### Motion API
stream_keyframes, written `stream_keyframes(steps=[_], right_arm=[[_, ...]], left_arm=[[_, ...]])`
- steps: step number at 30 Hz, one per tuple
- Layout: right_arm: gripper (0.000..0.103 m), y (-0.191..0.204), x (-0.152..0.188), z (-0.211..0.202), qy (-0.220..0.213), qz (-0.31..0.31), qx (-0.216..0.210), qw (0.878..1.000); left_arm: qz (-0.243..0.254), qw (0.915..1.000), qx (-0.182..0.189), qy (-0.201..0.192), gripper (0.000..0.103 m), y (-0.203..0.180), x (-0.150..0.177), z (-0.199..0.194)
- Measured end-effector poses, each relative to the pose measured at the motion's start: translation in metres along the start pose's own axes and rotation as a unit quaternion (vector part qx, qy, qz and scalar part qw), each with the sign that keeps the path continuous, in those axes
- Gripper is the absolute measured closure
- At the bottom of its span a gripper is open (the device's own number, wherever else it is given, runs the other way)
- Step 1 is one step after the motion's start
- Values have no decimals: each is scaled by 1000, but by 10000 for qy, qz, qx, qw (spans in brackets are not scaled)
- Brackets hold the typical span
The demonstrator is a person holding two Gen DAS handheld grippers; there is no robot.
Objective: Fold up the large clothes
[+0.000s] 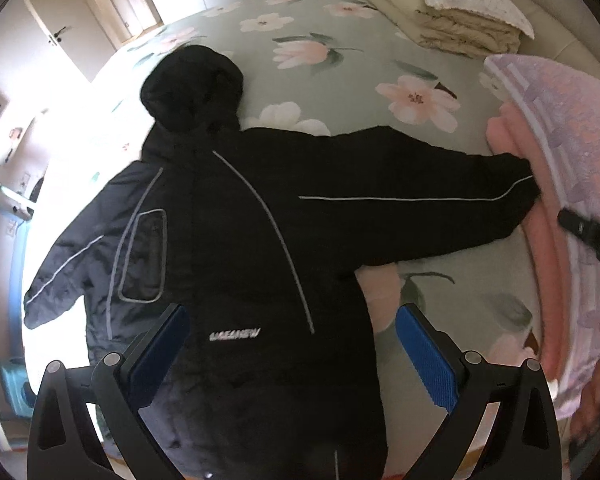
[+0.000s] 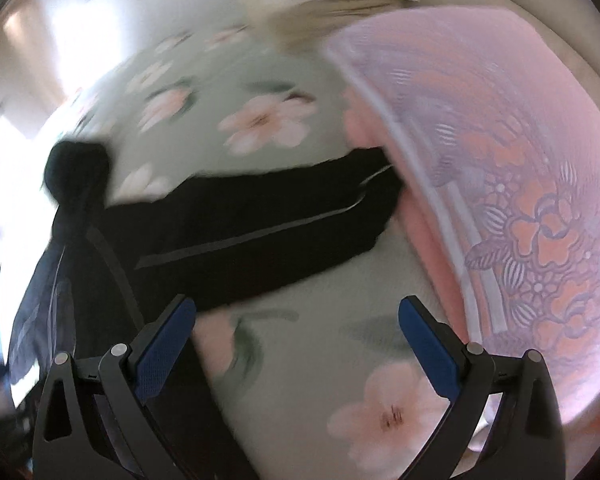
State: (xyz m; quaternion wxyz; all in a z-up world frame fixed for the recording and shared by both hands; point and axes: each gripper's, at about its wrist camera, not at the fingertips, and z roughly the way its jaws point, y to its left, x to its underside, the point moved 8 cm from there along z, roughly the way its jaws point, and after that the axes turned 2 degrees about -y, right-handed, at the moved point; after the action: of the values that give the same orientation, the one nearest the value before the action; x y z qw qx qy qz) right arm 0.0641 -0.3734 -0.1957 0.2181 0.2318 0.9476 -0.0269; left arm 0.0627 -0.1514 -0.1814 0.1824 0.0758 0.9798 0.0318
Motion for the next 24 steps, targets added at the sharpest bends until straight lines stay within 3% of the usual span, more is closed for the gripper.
stream_keyframes(steps=[6,10,19,22,24], right_arm=[[10,-51,-19,96,-59,1151,330,9928],[11,-75,-27,159,-273,1724,506,9834],[17,-105,-43,224,-572,2210,749,9707],[40,-105,-52,233,-606,2229,652,9708],[64,-98,-55,239,-484,2047,607,9757]], left_arm=[[100,9998,30,-153,1,-25,-15,64],[331,9991,119,-257,1,-44,-27,107],[543,9974,332,-335,1,-68,-57,168],[641,9957,552,-378,7,-77,-69,180],[681,9944,720,-364,11,-84,-77,187]])
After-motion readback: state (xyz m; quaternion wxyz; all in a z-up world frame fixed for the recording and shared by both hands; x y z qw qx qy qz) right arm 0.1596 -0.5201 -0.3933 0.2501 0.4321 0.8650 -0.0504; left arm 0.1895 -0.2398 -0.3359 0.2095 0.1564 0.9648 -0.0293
